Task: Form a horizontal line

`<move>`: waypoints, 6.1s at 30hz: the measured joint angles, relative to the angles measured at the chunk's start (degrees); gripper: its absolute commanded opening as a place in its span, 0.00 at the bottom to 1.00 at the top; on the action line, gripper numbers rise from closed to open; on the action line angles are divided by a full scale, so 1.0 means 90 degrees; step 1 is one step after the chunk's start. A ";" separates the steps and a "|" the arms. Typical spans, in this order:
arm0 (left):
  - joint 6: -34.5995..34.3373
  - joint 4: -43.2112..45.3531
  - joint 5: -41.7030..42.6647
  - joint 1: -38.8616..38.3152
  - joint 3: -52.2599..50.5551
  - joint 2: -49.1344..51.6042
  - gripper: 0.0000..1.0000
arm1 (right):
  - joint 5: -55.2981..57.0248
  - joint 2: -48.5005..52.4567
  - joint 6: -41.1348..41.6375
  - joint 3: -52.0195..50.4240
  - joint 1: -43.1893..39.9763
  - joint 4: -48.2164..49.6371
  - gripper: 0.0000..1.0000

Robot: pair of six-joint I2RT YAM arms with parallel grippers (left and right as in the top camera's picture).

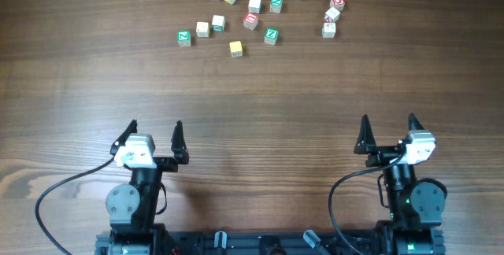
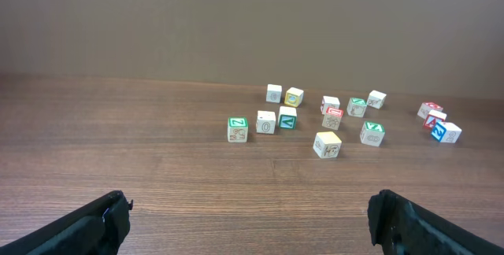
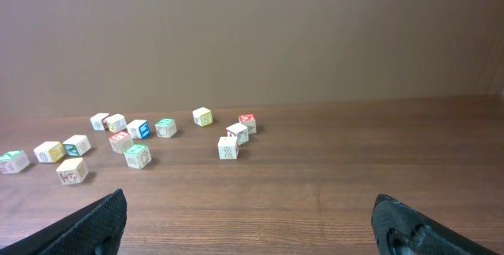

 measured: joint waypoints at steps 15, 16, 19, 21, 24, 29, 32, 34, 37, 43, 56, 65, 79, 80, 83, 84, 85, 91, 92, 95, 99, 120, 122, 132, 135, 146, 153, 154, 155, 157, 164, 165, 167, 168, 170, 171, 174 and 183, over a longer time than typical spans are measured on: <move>-0.0002 0.0597 0.0189 0.0000 0.0007 0.0000 1.00 | 0.0000 0.0000 0.0000 0.0000 0.0000 0.0000 1.00; -0.0002 0.0588 0.0206 0.0000 0.0039 0.0000 1.00 | 0.0000 0.0000 0.0000 0.0000 0.0000 0.0000 1.00; -0.0002 0.0483 0.0245 0.0000 0.0447 0.0029 1.00 | 0.0000 0.0000 0.0000 0.0000 0.0000 0.0000 1.00; -0.0002 0.0236 0.0248 0.0000 0.1008 0.0197 1.00 | 0.0000 0.0000 0.0000 0.0000 0.0000 -0.0002 1.00; -0.0002 -0.0007 0.0250 0.0000 0.1853 0.0699 1.00 | 0.0000 0.0000 0.0000 0.0000 0.0000 0.0000 1.00; -0.0005 -0.0449 0.0418 0.0000 0.3512 0.2494 1.00 | 0.0000 0.0005 0.0000 0.0000 0.0000 0.0000 1.00; -0.0005 -0.0952 0.0580 0.0000 0.4709 0.3767 1.00 | 0.0000 0.0005 0.0000 0.0000 0.0000 -0.0002 1.00; -0.0002 -0.1299 0.0629 0.0000 0.5306 0.4313 1.00 | 0.0000 0.0005 0.0000 0.0000 0.0000 0.0000 1.00; -0.0002 -0.2671 0.0704 0.0000 0.7196 0.5940 1.00 | 0.0000 0.0007 0.0000 0.0000 0.0000 0.0002 1.00; 0.0000 -0.4520 0.0748 -0.0022 1.0355 0.8629 1.00 | 0.0000 0.0012 -0.0002 0.0000 0.0000 -0.0002 1.00; 0.0828 -0.4398 0.0923 -0.0563 1.2016 1.1611 1.00 | 0.0000 0.0012 0.0000 0.0000 0.0000 -0.0002 1.00; 0.0979 -0.3847 0.0923 -0.0573 1.2026 1.3143 1.00 | 0.0000 0.0012 0.0000 0.0000 0.0000 0.0000 1.00; 0.1231 -0.3240 0.0942 -0.0797 1.2029 1.3894 1.00 | 0.0000 0.0012 0.0000 0.0000 0.0000 -0.0002 1.00; 0.1231 -0.3179 0.0940 -0.0797 1.2029 1.3894 1.00 | 0.0000 0.0012 0.0000 0.0000 0.0000 -0.0002 1.00; 0.1309 -0.2880 0.0942 -0.0804 1.2029 1.3899 1.00 | 0.0000 0.0012 -0.0002 0.0000 0.0000 -0.0002 1.00; 0.1370 -0.2776 0.0937 -0.0814 1.2031 1.3920 1.00 | 0.0000 0.0012 -0.0002 0.0000 0.0000 -0.0002 1.00; 0.1438 -0.2713 0.0930 -0.0835 1.2038 1.3962 1.00 | 0.0000 0.0012 0.0000 0.0000 0.0000 -0.0002 1.00; 0.1923 -0.2535 0.0495 -0.1195 1.2050 1.4600 0.97 | 0.0000 0.0012 0.0000 0.0000 0.0000 -0.0002 1.00; 0.1965 -0.2504 0.0454 -0.1251 1.2050 1.4727 0.95 | 0.0000 0.0012 0.0000 0.0000 0.0000 0.0000 1.00; 0.2035 -0.2368 0.0381 -0.1324 1.2050 1.4996 0.89 | 0.0000 0.0012 0.0000 0.0000 0.0000 0.0000 1.00; 0.2081 -0.2280 0.0330 -0.1314 1.2050 1.5130 0.84 | 0.0000 0.0012 0.0000 0.0000 0.0000 -0.0002 1.00; 0.2132 -0.2246 0.0287 -0.1309 1.2050 1.5276 0.57 | 0.0000 0.0012 0.0000 0.0000 0.0000 -0.0002 1.00; 0.2130 -0.2246 0.0287 -0.1309 1.2050 1.5276 0.56 | 0.0000 0.0012 -0.0002 0.0000 0.0000 -0.0002 1.00; 0.2132 -0.2259 0.0284 -0.1309 1.2050 1.5278 0.44 | 0.0000 0.0012 -0.0002 0.0000 0.0000 0.0000 1.00; 0.2130 -0.2280 0.0226 -0.1309 1.2050 1.5278 0.42 | 0.0000 0.0012 0.0000 0.0000 0.0000 0.0000 1.00; 0.2157 -0.2319 0.0189 -0.1309 1.2060 1.5278 0.26 | 0.0000 0.0012 -0.0002 0.0000 0.0000 0.0000 1.00; 0.2149 -0.2327 -0.0027 -0.1316 1.2063 1.5271 0.29 | 0.0000 0.0012 0.0000 0.0000 0.0000 0.0000 1.00; 0.2149 -0.2336 -0.0066 -0.1316 1.2063 1.5263 0.30 | 0.0000 0.0012 -0.0002 0.0000 0.0000 -0.0002 1.00; 0.2149 -0.2380 -0.0143 -0.1316 1.2063 1.5244 0.30 | 0.0000 0.0012 0.0000 0.0000 0.0000 -0.0002 1.00; 0.2149 -0.2560 -0.0214 -0.1316 1.2063 1.5140 0.30 | 0.0000 0.0012 -0.0002 0.0000 0.0000 -0.0002 1.00; 0.1911 -0.3480 -0.0279 -0.1316 1.2063 1.3534 0.29 | 0.0000 0.0012 -0.0002 0.0000 0.0000 -0.0002 1.00; 0.1834 -0.3631 -0.0284 -0.1316 1.2063 1.3279 0.29 | 0.0000 0.0012 0.0000 0.0000 0.0000 -0.0002 1.00; 0.1654 -0.3915 -0.0282 -0.1316 1.2063 1.2740 0.29 | 0.0000 0.0012 0.0000 0.0000 0.0000 -0.0002 1.00; 0.1579 -0.4109 -0.0284 -0.1316 1.2065 1.2500 0.29 | 0.0000 0.0012 -0.0002 0.0000 0.0000 0.0000 1.00; 0.1377 -0.4522 -0.0282 -0.1316 1.2070 1.1990 0.27 | 0.0000 0.0012 -0.0002 0.0000 0.0000 -0.0002 1.00; 0.1282 -0.4823 -0.0284 -0.1316 1.2077 1.1788 0.26 | 0.0000 0.0012 0.0000 0.0000 0.0000 0.0002 1.00; 0.0937 -0.5746 -0.0284 -0.1316 1.2080 1.1215 0.26 | 0.0000 0.0012 -0.0002 0.0000 0.0000 -0.0002 1.00; -0.0209 -0.8359 -0.0284 -0.1316 1.2082 1.0387 0.22 | 0.0000 0.0012 -0.0002 0.0000 0.0000 0.0000 1.00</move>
